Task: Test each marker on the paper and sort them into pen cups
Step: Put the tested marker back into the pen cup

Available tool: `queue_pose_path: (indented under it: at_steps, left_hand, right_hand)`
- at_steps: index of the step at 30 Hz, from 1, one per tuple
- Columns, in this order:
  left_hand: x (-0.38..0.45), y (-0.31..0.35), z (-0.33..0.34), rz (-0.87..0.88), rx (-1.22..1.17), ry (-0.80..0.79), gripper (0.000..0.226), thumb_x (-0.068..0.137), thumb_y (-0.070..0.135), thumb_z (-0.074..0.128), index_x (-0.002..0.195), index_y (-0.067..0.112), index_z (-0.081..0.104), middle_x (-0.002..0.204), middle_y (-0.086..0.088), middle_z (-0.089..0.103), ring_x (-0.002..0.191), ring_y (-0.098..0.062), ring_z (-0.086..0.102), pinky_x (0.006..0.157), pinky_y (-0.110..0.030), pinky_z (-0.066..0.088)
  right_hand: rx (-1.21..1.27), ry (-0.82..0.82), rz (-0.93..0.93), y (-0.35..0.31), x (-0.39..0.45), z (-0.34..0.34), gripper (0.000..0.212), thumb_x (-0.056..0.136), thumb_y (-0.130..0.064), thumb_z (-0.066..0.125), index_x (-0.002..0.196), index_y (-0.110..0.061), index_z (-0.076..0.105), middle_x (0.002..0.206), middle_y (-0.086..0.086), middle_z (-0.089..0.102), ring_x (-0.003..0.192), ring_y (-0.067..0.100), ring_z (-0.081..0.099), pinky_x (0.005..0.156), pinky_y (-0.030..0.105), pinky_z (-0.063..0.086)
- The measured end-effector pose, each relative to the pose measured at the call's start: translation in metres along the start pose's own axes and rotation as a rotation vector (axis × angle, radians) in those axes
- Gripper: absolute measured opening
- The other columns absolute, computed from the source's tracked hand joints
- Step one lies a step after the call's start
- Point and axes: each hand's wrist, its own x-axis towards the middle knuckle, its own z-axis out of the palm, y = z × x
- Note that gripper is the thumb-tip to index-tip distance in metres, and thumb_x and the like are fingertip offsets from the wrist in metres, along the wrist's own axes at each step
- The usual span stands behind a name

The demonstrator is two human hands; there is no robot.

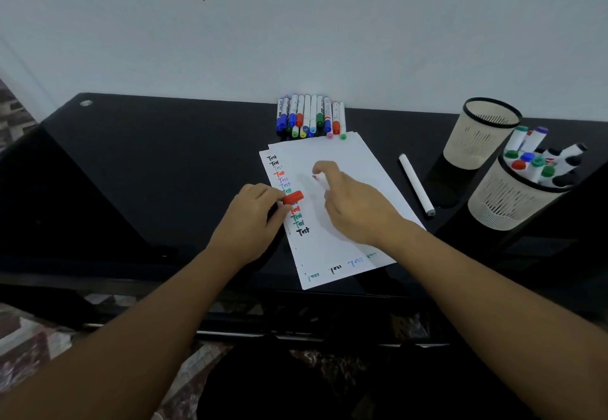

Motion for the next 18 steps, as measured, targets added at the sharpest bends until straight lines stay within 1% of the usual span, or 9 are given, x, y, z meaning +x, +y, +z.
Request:
queue_pose_path:
  at_steps: [1,3,5,7,9,11,14,16,18]
  left_hand:
    - [0.0,-0.001,0.001,-0.025,0.011,-0.006,0.029,0.099,0.038,0.061,0.118,0.017,0.067,0.111,0.006,0.063,0.102,-0.011,0.049,0.087,-0.036,0.05]
    - [0.001,-0.002,0.002,-0.073,0.02,-0.019,0.033,0.098,0.041,0.061,0.123,0.019,0.065,0.116,0.006,0.061,0.107,-0.013,0.049,0.09,-0.039,0.051]
    - [0.001,0.0,0.001,-0.091,-0.006,-0.041,0.046,0.098,0.043,0.06,0.139,0.022,0.056,0.129,0.004,0.056,0.117,-0.015,0.047,0.099,-0.042,0.049]
    - [0.0,0.003,-0.002,-0.044,-0.022,-0.108,0.06,0.098,0.048,0.057,0.153,0.035,0.038,0.145,0.004,0.046,0.131,-0.017,0.04,0.109,-0.042,0.042]
    - [-0.001,0.005,-0.004,0.02,0.021,-0.212,0.068,0.097,0.059,0.052,0.157,0.049,0.022,0.157,0.002,0.034,0.143,-0.02,0.029,0.117,-0.044,0.032]
    - [-0.001,0.005,-0.005,0.062,0.082,-0.298,0.069,0.094,0.073,0.042,0.155,0.057,0.015,0.164,0.001,0.024,0.15,-0.02,0.02,0.121,-0.046,0.023]
    - [0.001,0.004,-0.007,0.064,0.149,-0.384,0.081,0.08,0.096,0.024,0.152,0.059,0.024,0.167,0.005,0.017,0.154,-0.018,0.013,0.125,-0.049,0.014]
    - [0.001,0.004,-0.007,0.048,0.171,-0.433,0.095,0.07,0.103,0.023,0.152,0.056,0.028,0.168,0.008,0.011,0.154,-0.017,0.007,0.126,-0.048,0.008]
    - [0.001,0.005,-0.006,0.049,0.181,-0.448,0.101,0.066,0.105,0.026,0.154,0.055,0.025,0.168,0.01,0.008,0.154,-0.017,0.004,0.126,-0.048,0.005]
  right_hand:
    - [0.083,0.021,0.038,-0.002,-0.002,-0.004,0.036,0.107,-0.014,0.037,0.137,-0.033,0.036,0.104,0.005,0.061,0.073,0.022,0.062,0.065,0.04,0.051]
    - [0.387,0.095,0.168,-0.007,-0.008,-0.006,0.033,0.107,-0.01,0.035,0.12,-0.032,0.057,0.111,0.001,0.065,0.085,0.018,0.07,0.072,0.039,0.056]
    - [0.72,0.171,0.312,-0.013,-0.014,-0.002,0.039,0.107,-0.012,0.036,0.104,-0.028,0.071,0.11,-0.004,0.069,0.091,0.013,0.072,0.084,0.039,0.06]
    - [0.877,0.192,0.383,-0.015,-0.023,0.006,0.043,0.105,-0.01,0.034,0.108,-0.029,0.073,0.113,-0.006,0.07,0.101,0.01,0.07,0.095,0.033,0.055]
    - [0.934,0.178,0.369,-0.013,-0.034,0.015,0.05,0.1,0.0,0.034,0.118,-0.032,0.069,0.117,-0.006,0.067,0.109,0.007,0.065,0.093,0.025,0.051]
    - [0.857,0.164,0.325,-0.007,-0.043,0.022,0.056,0.097,0.006,0.037,0.122,-0.037,0.062,0.118,-0.009,0.066,0.112,0.003,0.062,0.087,0.017,0.05]
    - [0.693,0.176,0.28,0.004,-0.047,0.025,0.046,0.1,0.002,0.042,0.117,-0.038,0.055,0.11,-0.012,0.069,0.107,0.005,0.063,0.09,0.026,0.052]
    - [0.685,0.185,0.281,0.01,-0.044,0.021,0.036,0.102,-0.001,0.045,0.113,-0.035,0.051,0.106,-0.009,0.071,0.104,0.008,0.065,0.094,0.033,0.053]
    - [0.733,0.209,0.29,0.014,-0.041,0.015,0.021,0.107,-0.012,0.047,0.112,-0.032,0.051,0.104,-0.006,0.072,0.103,0.012,0.067,0.097,0.037,0.052]
